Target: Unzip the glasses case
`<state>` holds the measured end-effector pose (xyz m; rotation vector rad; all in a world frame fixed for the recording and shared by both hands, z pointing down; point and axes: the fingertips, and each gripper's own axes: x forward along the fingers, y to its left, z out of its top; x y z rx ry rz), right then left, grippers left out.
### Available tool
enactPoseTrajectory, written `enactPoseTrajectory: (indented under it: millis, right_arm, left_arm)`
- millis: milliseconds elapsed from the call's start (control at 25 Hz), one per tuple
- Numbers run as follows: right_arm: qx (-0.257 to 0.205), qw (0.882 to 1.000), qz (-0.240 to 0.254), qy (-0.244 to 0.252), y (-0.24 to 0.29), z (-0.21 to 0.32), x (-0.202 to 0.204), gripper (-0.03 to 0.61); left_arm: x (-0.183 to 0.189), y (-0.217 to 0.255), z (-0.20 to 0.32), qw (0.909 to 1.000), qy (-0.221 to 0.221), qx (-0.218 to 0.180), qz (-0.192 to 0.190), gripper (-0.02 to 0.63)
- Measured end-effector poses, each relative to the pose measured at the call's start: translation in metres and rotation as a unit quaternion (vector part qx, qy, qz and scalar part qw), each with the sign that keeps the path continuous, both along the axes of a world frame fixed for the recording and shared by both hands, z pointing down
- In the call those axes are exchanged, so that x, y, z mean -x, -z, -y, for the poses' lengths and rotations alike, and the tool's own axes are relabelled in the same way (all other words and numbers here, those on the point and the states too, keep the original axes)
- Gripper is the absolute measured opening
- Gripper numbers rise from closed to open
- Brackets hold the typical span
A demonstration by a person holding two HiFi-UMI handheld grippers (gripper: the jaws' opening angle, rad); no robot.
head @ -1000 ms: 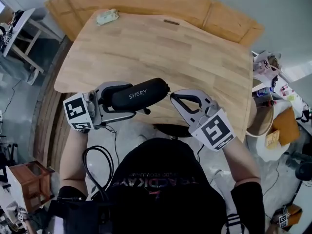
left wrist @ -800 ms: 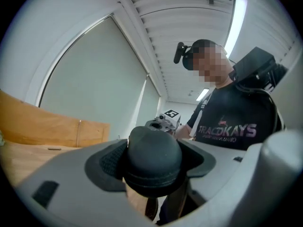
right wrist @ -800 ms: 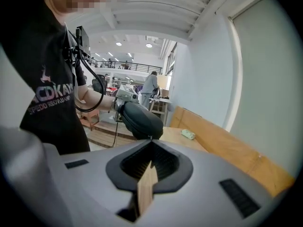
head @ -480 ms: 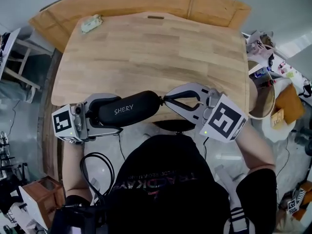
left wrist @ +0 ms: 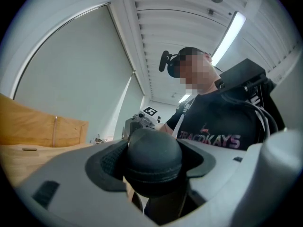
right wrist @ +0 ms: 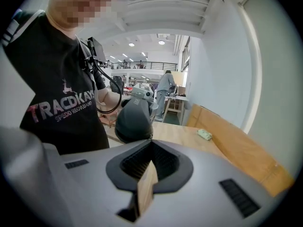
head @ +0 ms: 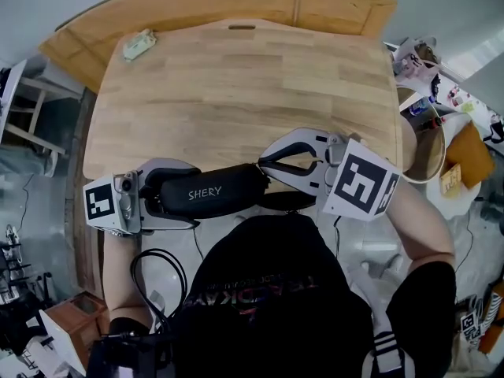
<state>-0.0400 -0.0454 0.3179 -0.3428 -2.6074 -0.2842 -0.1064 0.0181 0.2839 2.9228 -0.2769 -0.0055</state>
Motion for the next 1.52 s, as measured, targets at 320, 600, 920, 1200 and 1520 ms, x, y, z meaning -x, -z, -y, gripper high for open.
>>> enactPoseTrajectory:
  millis: [320,600,920,1200,1520]
  right_arm:
    - [-0.009,1.000,-0.008,0.010,-0.003,0.002,-0.002,0.020]
    - [0.161,0.986,0.017,0.044,0.009,0.002,-0.031,0.322]
    - [0.062,0.995,-0.050,0.058,-0.007,-0.029,0.007,0.379]
    - [-0.028,0.990,-0.113,0.076,-0.040,-0.043,0.034,0.388]
    - [-0.039,0.988,-0.128,0.082,-0.073,-0.033,0.031,0.367]
  left_arm:
    - [-0.007,0.003,0.003,1.0000,-0.002,-0.008,-0.001,0.325]
    - [-0.012,-0.005,0.014,0.9992,0.026,-0.014,-0.028,0.321]
    - [-0.014,-0.017,0.017,0.9991,0.034,-0.021,0.014,0.321]
    - [-0.020,-0.030,0.021,0.9990,0.033,-0.019,0.023,0.321]
    - [-0.039,-0.047,0.038,0.9984,0.035,-0.002,0.045,0.322]
